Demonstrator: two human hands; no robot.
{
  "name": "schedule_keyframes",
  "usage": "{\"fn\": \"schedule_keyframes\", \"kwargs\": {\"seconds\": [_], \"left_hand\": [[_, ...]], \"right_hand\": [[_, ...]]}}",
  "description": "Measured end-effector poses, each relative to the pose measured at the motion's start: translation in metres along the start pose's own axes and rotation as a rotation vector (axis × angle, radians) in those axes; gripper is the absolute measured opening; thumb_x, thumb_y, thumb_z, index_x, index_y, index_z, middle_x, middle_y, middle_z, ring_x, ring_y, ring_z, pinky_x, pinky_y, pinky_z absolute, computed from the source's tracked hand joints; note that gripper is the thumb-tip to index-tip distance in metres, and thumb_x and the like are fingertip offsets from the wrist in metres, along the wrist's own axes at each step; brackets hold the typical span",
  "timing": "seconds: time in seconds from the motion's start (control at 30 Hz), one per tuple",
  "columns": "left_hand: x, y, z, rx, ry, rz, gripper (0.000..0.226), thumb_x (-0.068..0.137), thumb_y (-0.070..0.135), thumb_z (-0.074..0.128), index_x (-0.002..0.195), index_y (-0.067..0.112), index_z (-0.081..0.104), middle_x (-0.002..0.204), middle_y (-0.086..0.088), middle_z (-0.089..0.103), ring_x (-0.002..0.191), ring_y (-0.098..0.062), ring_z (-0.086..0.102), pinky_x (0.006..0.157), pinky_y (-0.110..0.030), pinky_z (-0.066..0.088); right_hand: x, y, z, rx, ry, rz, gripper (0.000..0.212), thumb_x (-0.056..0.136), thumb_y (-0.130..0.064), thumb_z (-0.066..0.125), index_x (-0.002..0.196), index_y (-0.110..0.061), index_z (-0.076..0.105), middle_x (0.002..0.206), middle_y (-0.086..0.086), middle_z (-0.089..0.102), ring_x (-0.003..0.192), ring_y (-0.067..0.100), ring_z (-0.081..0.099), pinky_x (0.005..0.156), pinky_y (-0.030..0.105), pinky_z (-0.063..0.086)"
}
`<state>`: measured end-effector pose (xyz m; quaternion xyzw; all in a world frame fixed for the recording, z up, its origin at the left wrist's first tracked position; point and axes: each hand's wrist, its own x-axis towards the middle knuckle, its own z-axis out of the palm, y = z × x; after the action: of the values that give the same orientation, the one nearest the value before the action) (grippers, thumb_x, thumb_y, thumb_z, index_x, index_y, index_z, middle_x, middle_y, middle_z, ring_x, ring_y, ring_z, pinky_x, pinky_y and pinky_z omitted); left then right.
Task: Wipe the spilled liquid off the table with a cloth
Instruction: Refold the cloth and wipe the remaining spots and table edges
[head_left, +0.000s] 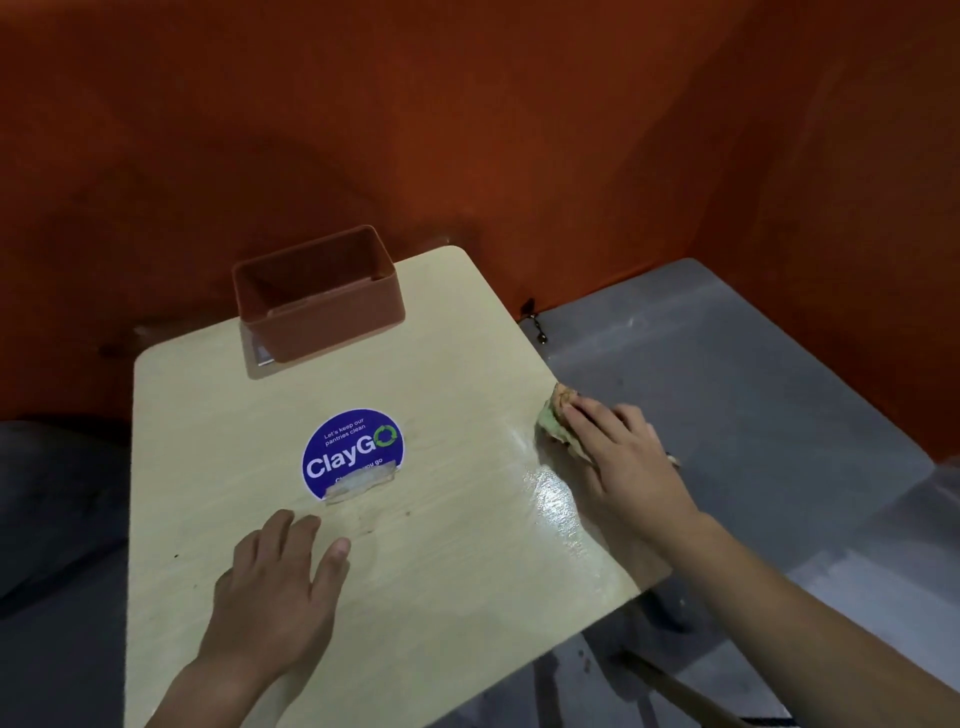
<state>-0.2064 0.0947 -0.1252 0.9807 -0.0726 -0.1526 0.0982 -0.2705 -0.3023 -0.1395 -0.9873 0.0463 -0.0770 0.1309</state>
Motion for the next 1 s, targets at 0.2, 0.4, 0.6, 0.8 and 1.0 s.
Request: {"fn": "schedule_keyframes", "kwargs": {"seconds": [0.2,0.4,0.6,0.8,1.0], "left_hand": [[-0.003,-0.003,-0.001,0.011,-0.025,0.034,0.057,0.103,0.063,0.028,0.15,0.033,0.043,0.162,0.006,0.031,0.148,-0.023,0.027,0.115,-0.046,0.036],[-0.005,-0.008,0.004,-0.037,-0.023,0.043,0.061,0.101,0.066,0.026,0.151,0.036,0.043,0.166,0.008,0.028,0.15,-0.022,0.022,0.118,-0.048,0.03],[0.008,-0.001,-0.008,-0.063,0.016,-0.029,0.05,0.099,0.069,0.029,0.124,0.037,0.058,0.137,0.014,0.047,0.125,-0.021,0.041,0.098,-0.045,0.041],[0.048,0.038,-0.028,-0.166,0.167,-0.095,0.067,0.093,0.068,0.024,0.12,0.025,0.068,0.124,0.002,0.058,0.115,-0.03,0.048,0.092,-0.045,0.044],[0.112,0.077,-0.023,-0.074,0.14,-0.133,0.054,0.105,0.053,0.038,0.15,0.026,0.049,0.16,-0.008,0.039,0.145,-0.032,0.035,0.11,-0.051,0.038]], "right_hand": [[-0.112,-0.035,0.011,-0.031,-0.153,-0.307,0.074,0.085,-0.032,0.054,0.157,-0.028,0.041,0.168,-0.008,0.033,0.116,0.026,0.049,0.088,0.039,0.05],[-0.068,-0.006,0.018,-0.085,-0.082,-0.103,0.065,0.093,-0.036,0.048,0.157,-0.03,0.044,0.166,-0.008,0.037,0.115,0.031,0.051,0.087,0.044,0.05],[0.035,0.005,0.009,0.062,-0.018,0.115,0.055,0.104,-0.025,0.047,0.159,-0.027,0.039,0.166,-0.005,0.035,0.13,0.027,0.037,0.11,0.048,0.038],[-0.001,0.01,0.001,0.012,-0.2,-0.587,0.065,0.093,-0.032,0.052,0.158,-0.029,0.04,0.164,-0.011,0.037,0.118,0.025,0.052,0.096,0.036,0.048],[0.049,0.033,0.031,0.067,-0.208,-0.593,0.063,0.101,-0.04,0.049,0.161,-0.033,0.033,0.168,-0.02,0.024,0.126,0.021,0.047,0.097,0.031,0.037]]}}
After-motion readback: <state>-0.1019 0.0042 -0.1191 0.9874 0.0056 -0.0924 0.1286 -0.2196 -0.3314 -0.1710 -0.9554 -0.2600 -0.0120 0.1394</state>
